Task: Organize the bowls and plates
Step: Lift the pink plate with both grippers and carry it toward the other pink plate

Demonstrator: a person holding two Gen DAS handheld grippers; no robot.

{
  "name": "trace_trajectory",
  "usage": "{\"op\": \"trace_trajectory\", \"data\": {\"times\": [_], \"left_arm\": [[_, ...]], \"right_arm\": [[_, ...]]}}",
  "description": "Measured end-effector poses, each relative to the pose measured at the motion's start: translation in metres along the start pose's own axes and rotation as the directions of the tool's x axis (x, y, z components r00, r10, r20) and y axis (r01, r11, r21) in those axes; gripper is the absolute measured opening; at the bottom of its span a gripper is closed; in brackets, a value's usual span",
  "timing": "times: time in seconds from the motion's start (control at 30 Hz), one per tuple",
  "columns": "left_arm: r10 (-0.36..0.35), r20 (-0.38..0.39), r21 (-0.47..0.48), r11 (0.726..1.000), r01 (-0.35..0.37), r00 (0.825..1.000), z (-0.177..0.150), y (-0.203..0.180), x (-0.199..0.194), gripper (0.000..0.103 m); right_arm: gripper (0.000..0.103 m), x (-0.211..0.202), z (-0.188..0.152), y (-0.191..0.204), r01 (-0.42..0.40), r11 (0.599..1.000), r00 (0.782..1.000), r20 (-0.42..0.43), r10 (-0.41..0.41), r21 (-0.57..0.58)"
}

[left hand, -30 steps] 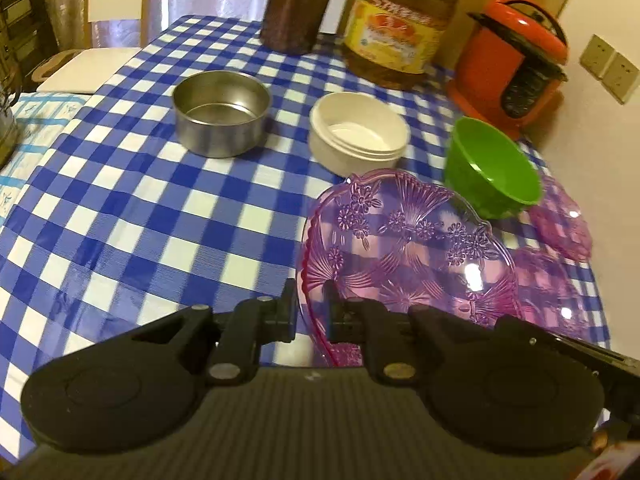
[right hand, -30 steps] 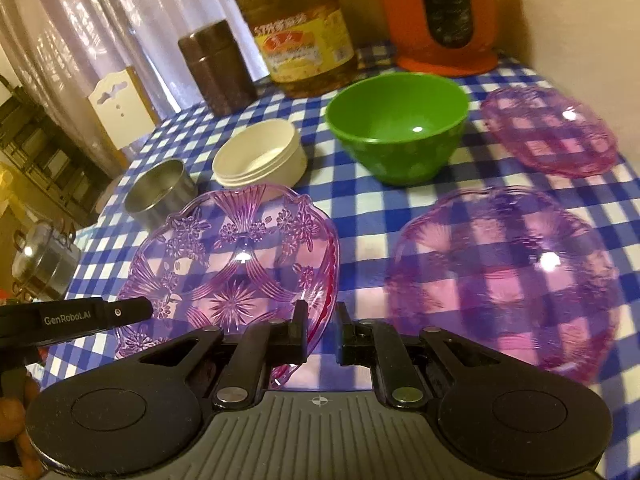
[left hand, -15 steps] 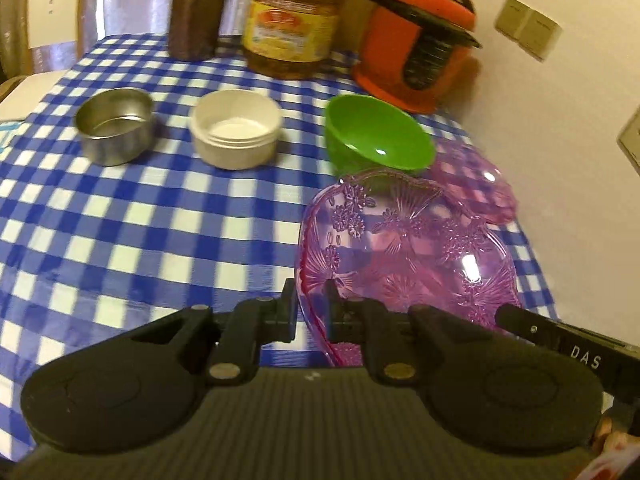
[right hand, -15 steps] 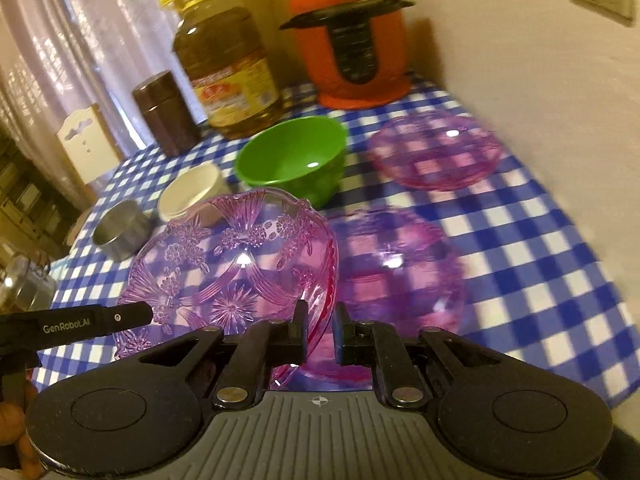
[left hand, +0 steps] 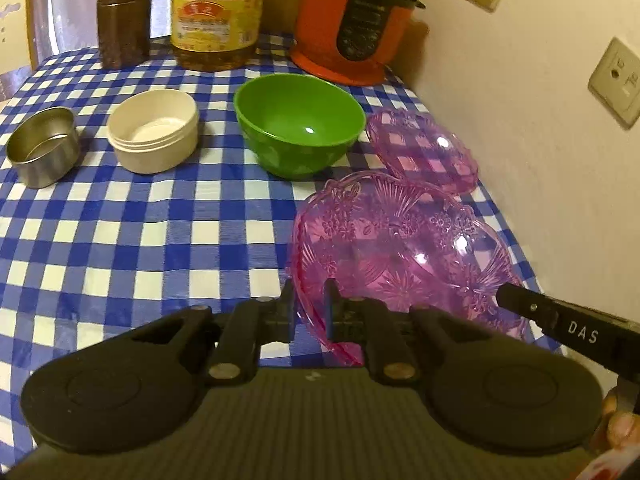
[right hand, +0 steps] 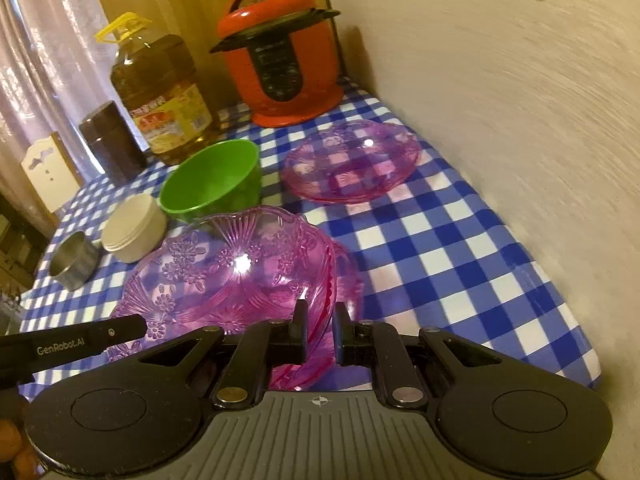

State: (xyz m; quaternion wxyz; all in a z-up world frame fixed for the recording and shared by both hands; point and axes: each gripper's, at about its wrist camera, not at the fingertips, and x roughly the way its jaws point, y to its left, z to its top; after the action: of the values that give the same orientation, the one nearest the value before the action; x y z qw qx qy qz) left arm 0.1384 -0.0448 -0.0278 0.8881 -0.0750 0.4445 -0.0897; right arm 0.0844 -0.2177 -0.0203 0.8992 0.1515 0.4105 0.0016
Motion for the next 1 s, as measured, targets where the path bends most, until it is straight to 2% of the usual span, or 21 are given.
{"op": "trace_trajectory", "data": {"times": [0.43, 0.63, 1.0], "left_arm": [[0.070, 0.001, 0.130, 0.989, -0.070, 0.998, -0.001, -0.017, 0.037, 0.016], [0.084, 0.028, 0.192, 0.977, -0.088, 0.996, -0.006, -0.022, 0.046, 0.018], [0.092, 0.042, 0.240, 0.966, -0.099, 0.995, -0.012, -0.023, 0.054, 0.020]], "right_arm": [[0.012, 0.036, -0.003, -0.007, 0.040, 0.999, 0.999, -0.030, -0.041, -0.031], [0.013, 0.045, -0.006, -0.003, 0.066, 0.996, 0.997, -0.023, -0.068, -0.061], [0.013, 0.054, -0.011, 0.000, 0.091, 0.990, 0.995, -0.023, -0.094, -0.107]]}}
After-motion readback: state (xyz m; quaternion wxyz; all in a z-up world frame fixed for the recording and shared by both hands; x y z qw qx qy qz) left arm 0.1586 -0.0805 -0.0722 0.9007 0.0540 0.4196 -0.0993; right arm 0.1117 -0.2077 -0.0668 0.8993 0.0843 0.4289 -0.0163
